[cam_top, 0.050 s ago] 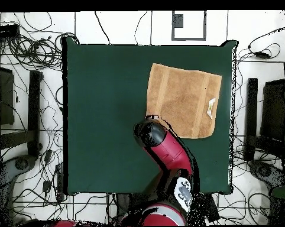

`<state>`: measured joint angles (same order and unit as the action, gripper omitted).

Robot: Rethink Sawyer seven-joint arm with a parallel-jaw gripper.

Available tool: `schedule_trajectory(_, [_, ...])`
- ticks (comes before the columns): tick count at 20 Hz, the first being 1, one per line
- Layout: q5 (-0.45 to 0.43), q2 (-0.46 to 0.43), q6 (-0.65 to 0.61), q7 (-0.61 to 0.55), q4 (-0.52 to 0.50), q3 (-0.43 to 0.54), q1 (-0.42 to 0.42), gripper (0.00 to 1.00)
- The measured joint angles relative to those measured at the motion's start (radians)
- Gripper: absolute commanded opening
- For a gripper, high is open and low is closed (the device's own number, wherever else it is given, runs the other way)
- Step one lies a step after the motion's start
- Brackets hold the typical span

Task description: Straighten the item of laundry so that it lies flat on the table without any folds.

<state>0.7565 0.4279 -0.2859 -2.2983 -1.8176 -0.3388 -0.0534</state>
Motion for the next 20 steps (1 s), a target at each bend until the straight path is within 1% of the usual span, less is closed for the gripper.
schedule_trajectory(20, [0.000,-0.008,0.000,0.000,0.000,0.004,-0.019,1.00])
